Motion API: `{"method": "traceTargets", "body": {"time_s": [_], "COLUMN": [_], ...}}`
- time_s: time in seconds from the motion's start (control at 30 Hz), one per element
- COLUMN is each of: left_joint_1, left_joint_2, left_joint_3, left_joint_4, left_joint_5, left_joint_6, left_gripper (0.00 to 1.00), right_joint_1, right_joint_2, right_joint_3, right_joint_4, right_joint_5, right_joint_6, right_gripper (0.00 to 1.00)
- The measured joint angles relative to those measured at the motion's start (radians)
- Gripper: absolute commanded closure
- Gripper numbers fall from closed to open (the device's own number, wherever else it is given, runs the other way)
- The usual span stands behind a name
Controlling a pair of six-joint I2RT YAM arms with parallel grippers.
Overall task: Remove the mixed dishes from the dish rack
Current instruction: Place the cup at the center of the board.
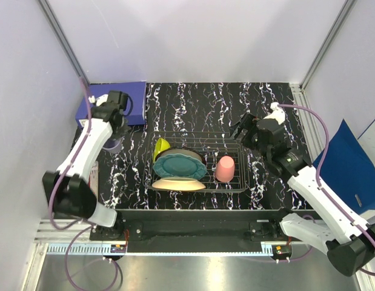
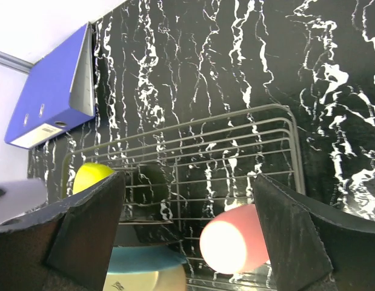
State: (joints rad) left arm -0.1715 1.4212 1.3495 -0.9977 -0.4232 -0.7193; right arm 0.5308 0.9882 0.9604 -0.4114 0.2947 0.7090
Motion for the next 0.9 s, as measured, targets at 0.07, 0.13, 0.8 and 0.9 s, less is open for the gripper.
{"method": "traceTargets", "body": {"time_s": [0.07,0.13,0.8,0.9], "left_joint_1": [0.006,0.01,0.024,0.026], "left_joint_2": [0.076,0.149,0.274,0.262], "left_joint_3": [0.025,0.042,0.06,0.116], "left_joint_4": [0.005,0.021,0.027,0.004], "left_joint_5": [0.024,0.057,0.145,0.143], "left_joint_6": [0.0,0.0,0.02,0.027], "left_gripper": [1.0,1.0,0.57,0.41], "right_joint_1": [0.0,0.0,0.0,0.0], "right_joint_2": [-0.013,-0.033,-0.032,-0.029], "right_joint_3": [-0.006,-0.014,-0.061,-0.061], "right_joint_4": [-0.007,-0.014,-0.032,-0.032], "right_joint_5": [0.003,0.004,0.002,0.001], "right_joint_6": [-0.013,-0.024,-0.043,-0.05], "right_gripper": [0.04,0.04,0.0,0.0]}}
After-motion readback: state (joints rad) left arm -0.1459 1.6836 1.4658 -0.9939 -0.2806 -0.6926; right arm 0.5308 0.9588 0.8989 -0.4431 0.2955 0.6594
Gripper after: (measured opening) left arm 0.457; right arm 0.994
